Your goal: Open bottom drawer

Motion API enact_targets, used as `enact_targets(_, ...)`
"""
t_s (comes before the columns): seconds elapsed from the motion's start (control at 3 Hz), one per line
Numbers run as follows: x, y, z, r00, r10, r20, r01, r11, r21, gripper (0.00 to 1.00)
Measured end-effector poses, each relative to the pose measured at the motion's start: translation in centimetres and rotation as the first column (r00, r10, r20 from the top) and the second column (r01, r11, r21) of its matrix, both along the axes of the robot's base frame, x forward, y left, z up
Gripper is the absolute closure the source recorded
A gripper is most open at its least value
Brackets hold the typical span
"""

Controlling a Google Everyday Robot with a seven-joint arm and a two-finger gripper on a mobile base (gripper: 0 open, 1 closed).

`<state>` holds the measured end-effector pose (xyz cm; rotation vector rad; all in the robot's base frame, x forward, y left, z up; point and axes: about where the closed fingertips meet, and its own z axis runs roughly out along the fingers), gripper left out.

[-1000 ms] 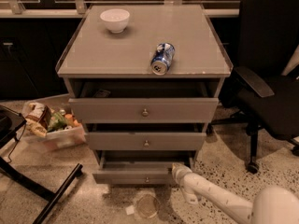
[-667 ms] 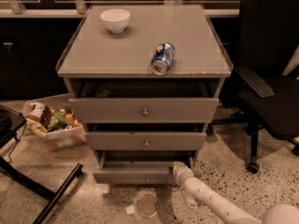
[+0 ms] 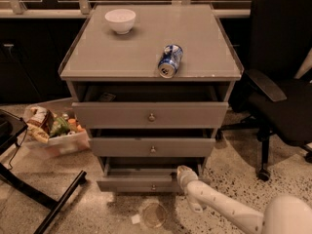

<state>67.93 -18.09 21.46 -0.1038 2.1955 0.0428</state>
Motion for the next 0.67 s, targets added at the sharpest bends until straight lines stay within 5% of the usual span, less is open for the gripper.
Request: enact_targets(0.67,1.19,-0.02,-0.97,0.9871,0.091,-0.132,-0.115,0.976,-0.188,1.0)
